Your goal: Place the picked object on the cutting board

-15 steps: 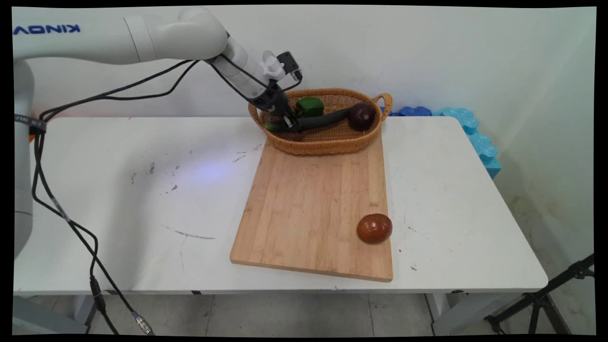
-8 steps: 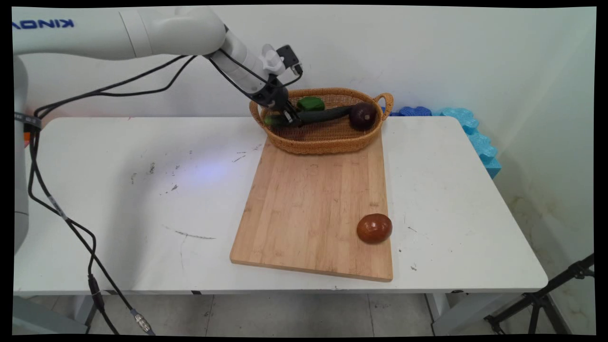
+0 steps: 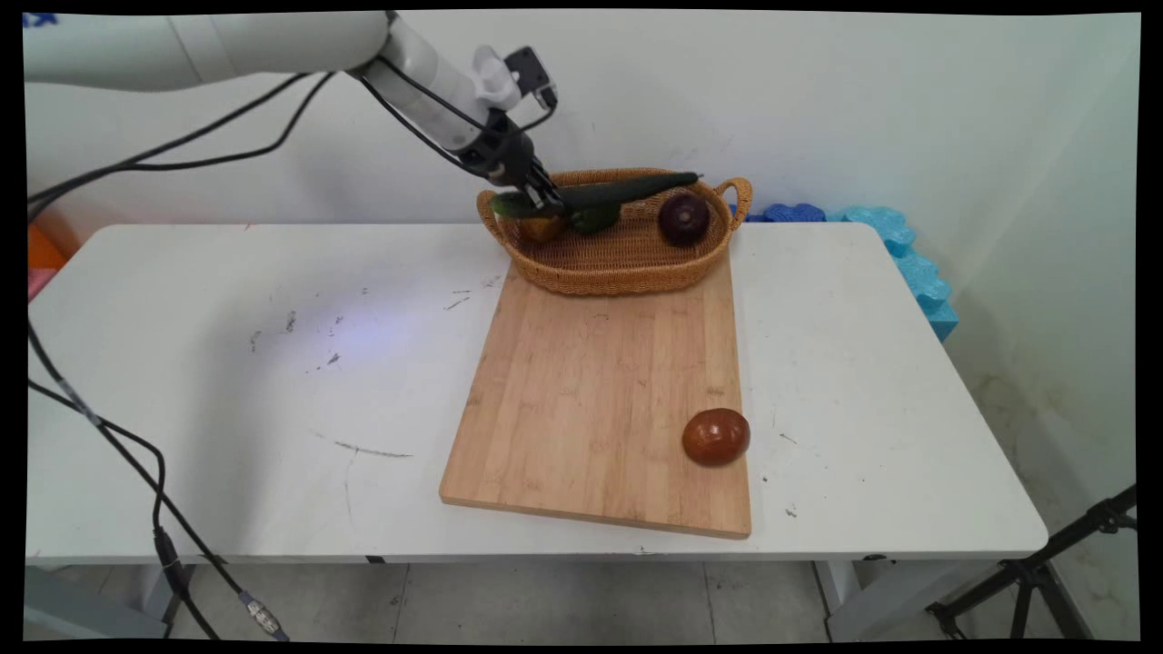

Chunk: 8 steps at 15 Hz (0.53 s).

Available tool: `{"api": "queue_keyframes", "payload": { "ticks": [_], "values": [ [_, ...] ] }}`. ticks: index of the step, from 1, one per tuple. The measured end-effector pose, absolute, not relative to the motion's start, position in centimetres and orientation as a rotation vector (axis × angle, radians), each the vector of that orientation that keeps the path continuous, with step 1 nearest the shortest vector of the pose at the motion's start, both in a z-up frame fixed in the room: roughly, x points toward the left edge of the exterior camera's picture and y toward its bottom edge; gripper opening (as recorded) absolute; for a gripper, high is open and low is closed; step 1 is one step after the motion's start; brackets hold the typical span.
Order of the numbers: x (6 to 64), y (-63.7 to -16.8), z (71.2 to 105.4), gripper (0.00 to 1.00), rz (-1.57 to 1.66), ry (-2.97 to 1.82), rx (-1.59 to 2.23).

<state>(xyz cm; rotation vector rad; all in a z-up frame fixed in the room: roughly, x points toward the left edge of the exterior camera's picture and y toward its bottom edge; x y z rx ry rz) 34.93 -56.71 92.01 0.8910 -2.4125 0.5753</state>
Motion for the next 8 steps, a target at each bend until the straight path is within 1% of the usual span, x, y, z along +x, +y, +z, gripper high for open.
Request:
{"api": "queue_keyframes", "payload": {
  "ticks": [5, 8],
  "values": [
    [36.1, -53.7, 95.3, 0.00, 0.577, -2.397, 0.806],
    [36.8, -51.9, 96.5, 0.00, 0.558, -2.393, 0.751]
  ]
}}
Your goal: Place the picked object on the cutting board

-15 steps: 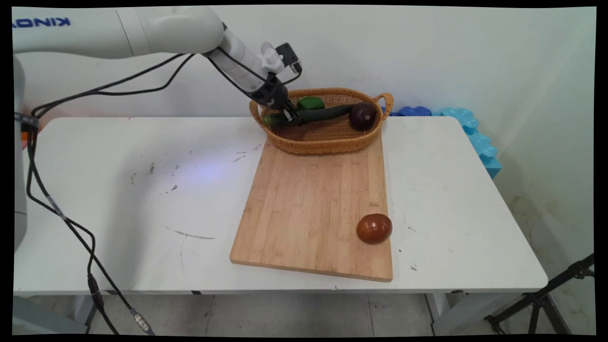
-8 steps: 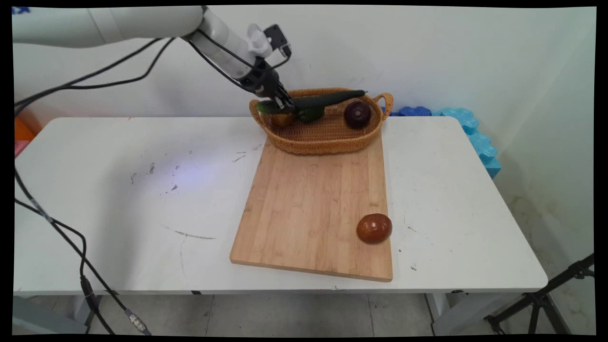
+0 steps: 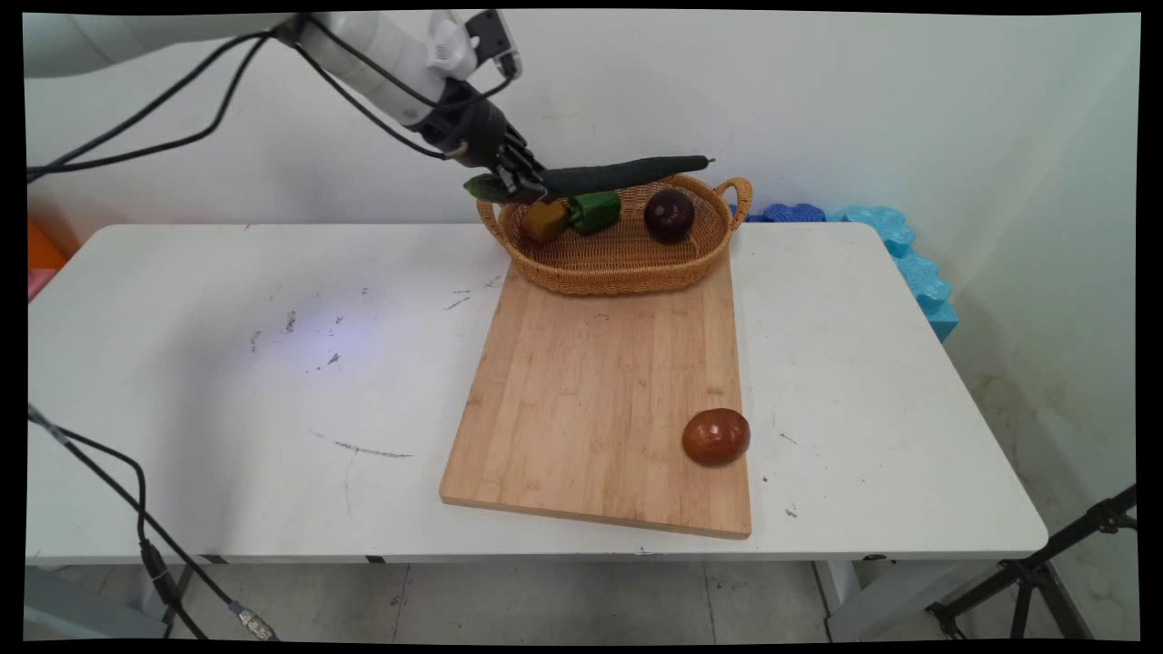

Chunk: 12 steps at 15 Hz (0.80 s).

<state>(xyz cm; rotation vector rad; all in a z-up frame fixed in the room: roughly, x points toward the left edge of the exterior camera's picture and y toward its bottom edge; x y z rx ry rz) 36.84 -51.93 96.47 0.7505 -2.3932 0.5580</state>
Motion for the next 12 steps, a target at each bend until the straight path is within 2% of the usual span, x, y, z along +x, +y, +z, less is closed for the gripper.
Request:
{"api": "queue_keyframes", "payload": {
  "ticks": [5, 12],
  "values": [
    [38.5, -48.6, 97.6, 0.00, 0.503, -2.392, 0.610],
    [39.6, -45.5, 95.6, 0.00, 0.425, -2.409, 0.474]
  ]
}}
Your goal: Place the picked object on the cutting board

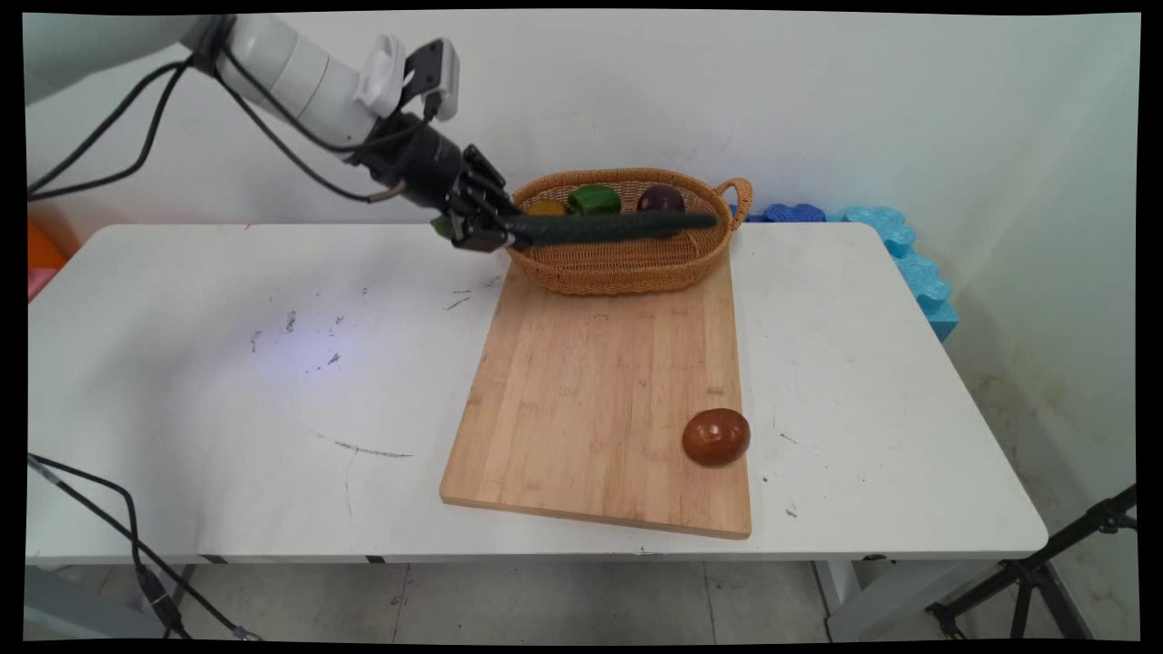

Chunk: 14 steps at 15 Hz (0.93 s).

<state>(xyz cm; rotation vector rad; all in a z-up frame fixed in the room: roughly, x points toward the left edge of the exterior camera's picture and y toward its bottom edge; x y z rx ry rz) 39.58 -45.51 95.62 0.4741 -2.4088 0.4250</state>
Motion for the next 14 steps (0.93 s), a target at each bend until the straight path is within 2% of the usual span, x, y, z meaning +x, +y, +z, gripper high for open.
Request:
{"api": "queue_keyframes", "payload": {
  "ticks": [14],
  "values": [
    [37.6, -45.5, 84.8, 0.00, 0.331, -2.441, 0.443]
  ]
}}
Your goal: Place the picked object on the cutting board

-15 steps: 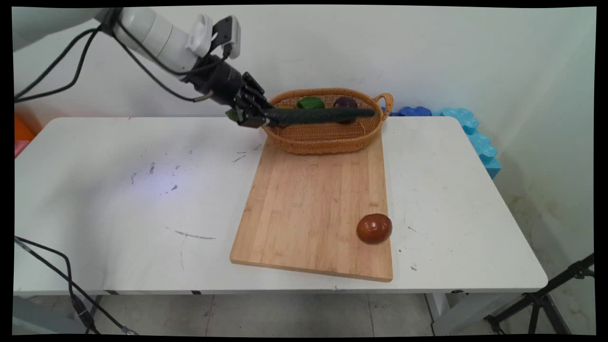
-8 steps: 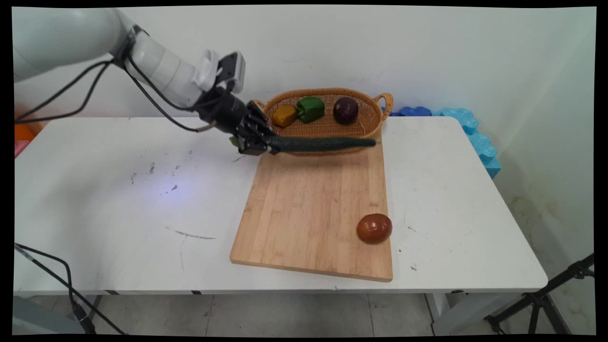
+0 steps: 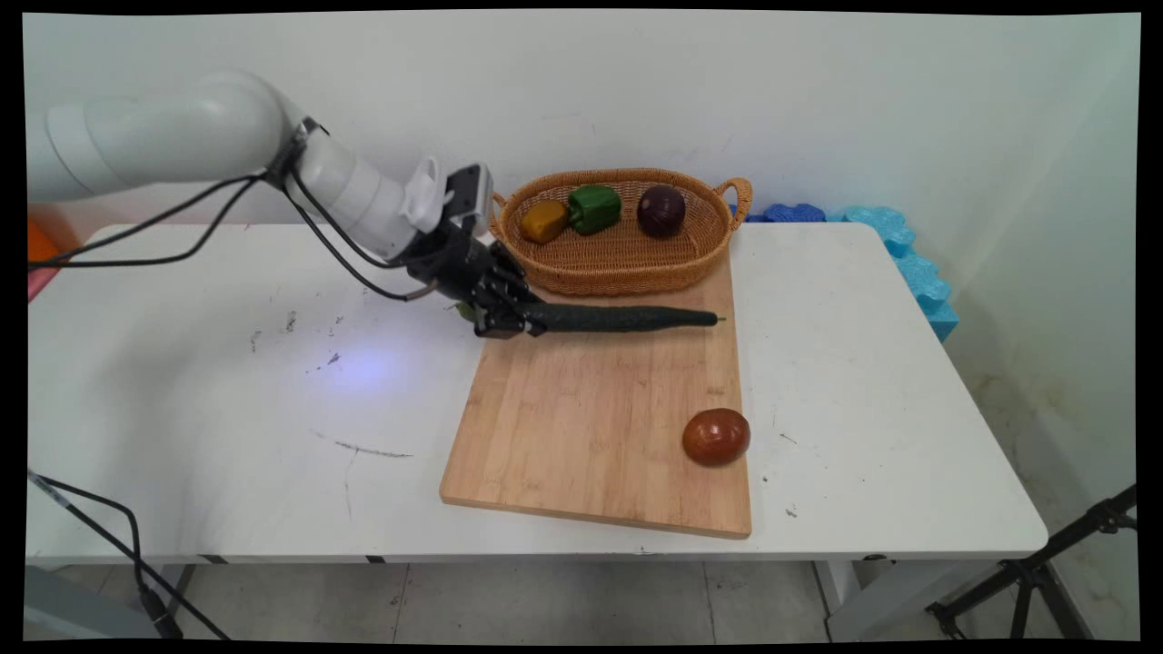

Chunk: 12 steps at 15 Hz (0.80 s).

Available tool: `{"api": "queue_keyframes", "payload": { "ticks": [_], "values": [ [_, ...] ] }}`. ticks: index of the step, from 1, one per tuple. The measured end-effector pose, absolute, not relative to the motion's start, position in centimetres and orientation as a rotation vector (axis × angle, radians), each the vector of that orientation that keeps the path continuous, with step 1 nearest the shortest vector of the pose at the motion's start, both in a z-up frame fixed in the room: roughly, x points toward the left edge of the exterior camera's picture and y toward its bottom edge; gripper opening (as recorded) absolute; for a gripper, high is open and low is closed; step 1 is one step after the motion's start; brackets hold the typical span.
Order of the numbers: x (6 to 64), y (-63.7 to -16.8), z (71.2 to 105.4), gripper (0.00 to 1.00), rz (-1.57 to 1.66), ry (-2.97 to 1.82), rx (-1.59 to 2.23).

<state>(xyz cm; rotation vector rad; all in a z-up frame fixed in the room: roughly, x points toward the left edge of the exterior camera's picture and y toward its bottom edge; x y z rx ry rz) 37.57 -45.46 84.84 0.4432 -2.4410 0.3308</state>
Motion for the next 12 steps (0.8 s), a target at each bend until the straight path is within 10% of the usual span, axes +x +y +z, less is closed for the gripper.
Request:
{"api": "queue_keyframes", "payload": {
  "ticks": [6, 7, 12],
  "values": [
    [36.8, -46.1, 81.7, 0.00, 0.318, -2.449, 0.443],
    [36.7, -46.2, 81.3, 1.00, 0.316, -2.449, 0.443],
    [36.4, -46.0, 80.5, 1.00, 0.310, -2.448, 0.435]
  ]
}}
